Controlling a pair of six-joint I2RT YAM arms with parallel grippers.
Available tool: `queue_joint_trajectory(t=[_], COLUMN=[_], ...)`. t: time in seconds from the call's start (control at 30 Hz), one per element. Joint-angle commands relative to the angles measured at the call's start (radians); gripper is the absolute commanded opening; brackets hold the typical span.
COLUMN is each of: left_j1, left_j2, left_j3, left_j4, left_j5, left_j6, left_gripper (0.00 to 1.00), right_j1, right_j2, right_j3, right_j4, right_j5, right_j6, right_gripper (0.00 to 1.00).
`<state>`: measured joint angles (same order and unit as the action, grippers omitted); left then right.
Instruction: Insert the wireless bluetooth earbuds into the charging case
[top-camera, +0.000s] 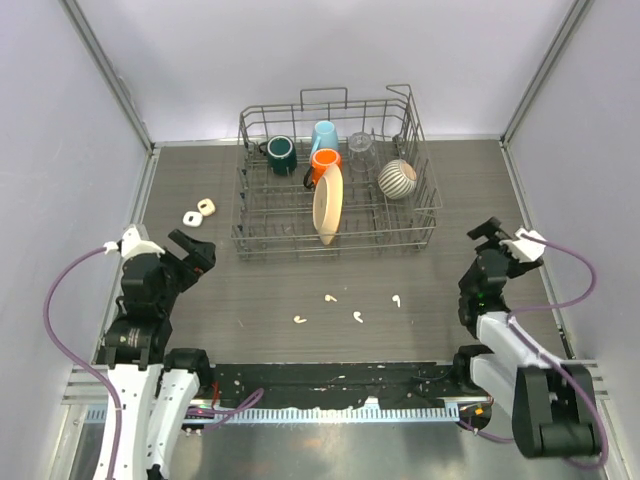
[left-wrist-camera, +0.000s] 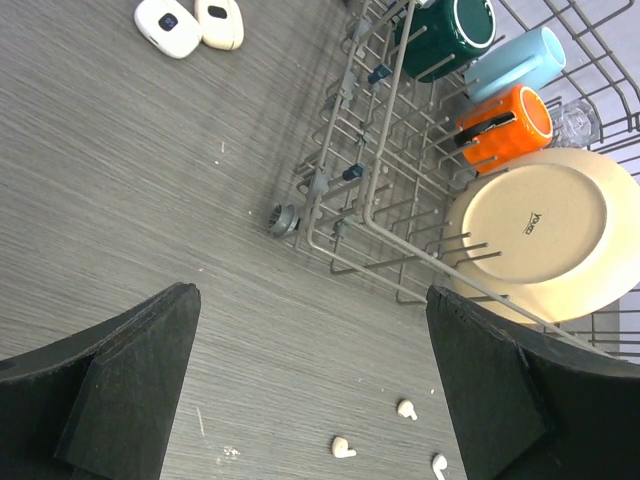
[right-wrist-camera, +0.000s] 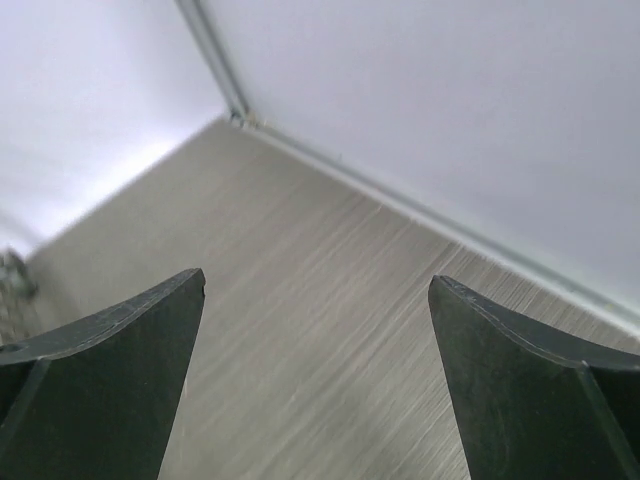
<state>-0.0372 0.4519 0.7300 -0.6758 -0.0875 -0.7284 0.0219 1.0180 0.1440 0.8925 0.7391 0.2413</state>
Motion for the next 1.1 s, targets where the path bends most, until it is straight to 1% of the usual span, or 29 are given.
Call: queue_joint_trajectory(t=[0.0,0.07,0.1,0.17,0.23,0.27,0.3,0.33,0.37,0.4,0.47,0.5,0.53,0.6,0.63,0.67,0.77,0.87,0.93,1.0,1.07], left_j1=[0.003,0.003,0.005,0.005,0.003,0.003,0.003,0.003,0.003,0.003,0.003,0.003,0.003,0.003,0.005,0.005,0.007,0.016,0.025,0.034,0.077], left_j2=[0.045,0.062,0.068,0.086,0.117,0.131,0.143,0.157,0.188,0.200,0.234,0.246,0.258,0.300,0.315,0.333,0.401,0.465,0.526,0.571,0.640], left_j3=[0.065,0.071,0.071,0.071,0.080,0.083,0.094,0.104,0.115,0.137,0.149,0.160,0.167,0.178,0.183,0.187,0.216,0.252,0.285,0.307,0.331], left_j4=[0.008,0.007,0.004,-0.008,-0.021,-0.024,-0.027,-0.034,-0.039,-0.045,-0.044,-0.042,-0.039,-0.022,-0.018,-0.015,-0.019,-0.028,-0.047,-0.042,-0.034], left_j5=[0.037,0.023,0.017,-0.023,-0.047,-0.050,-0.054,-0.055,-0.069,-0.084,-0.133,-0.145,-0.155,-0.164,-0.164,-0.166,-0.176,-0.190,-0.230,-0.221,-0.205], left_j6=[-0.003,-0.005,-0.005,-0.005,0.006,0.017,0.026,0.038,0.067,0.076,0.098,0.099,0.099,0.093,0.090,0.090,0.087,0.106,0.115,0.130,0.165], left_gripper=[1.00,1.00,1.00,1.00,1.00,1.00,1.00,1.00,1.00,1.00,1.00,1.00,1.00,1.00,1.00,1.00,1.00,1.00,1.00,1.00,1.00], right_j1=[-0.008,-0.010,-0.010,-0.010,-0.010,-0.008,-0.008,-0.008,-0.010,-0.010,-0.010,-0.010,-0.008,-0.010,-0.008,-0.010,-0.010,-0.010,-0.010,-0.008,-0.008], right_j2=[-0.203,-0.278,-0.329,-0.354,-0.343,-0.326,-0.312,-0.280,-0.265,-0.248,-0.207,-0.199,-0.194,-0.200,-0.203,-0.206,-0.208,-0.199,-0.171,-0.113,-0.073], right_j3=[0.146,0.180,0.204,0.230,0.302,0.337,0.415,0.457,0.500,0.578,0.659,0.724,0.752,0.805,0.816,0.827,0.856,0.878,0.888,0.928,0.957], right_j4=[-0.410,-0.514,-0.539,-0.587,-0.631,-0.702,-0.746,-0.795,-0.910,-0.961,-1.094,-1.119,-1.145,-1.139,-1.115,-1.110,-1.110,-1.109,-1.084,-1.089,-1.113], right_j5=[0.233,0.229,0.232,0.215,0.169,0.151,0.105,0.082,0.056,0.021,0.011,-0.028,-0.062,-0.178,-0.292,-0.320,-0.328,-0.365,-0.403,-0.440,-0.470], right_j6=[0.039,0.047,0.053,0.055,0.021,0.023,0.042,0.056,0.082,0.098,0.177,0.202,0.210,0.156,0.120,0.144,0.222,0.214,0.213,0.217,0.220], right_gripper=[1.00,1.00,0.99,1.00,1.00,1.00,1.00,1.00,1.00,1.00,1.00,1.00,1.00,1.00,1.00,1.00,1.00,1.00,1.00,1.00,1.00])
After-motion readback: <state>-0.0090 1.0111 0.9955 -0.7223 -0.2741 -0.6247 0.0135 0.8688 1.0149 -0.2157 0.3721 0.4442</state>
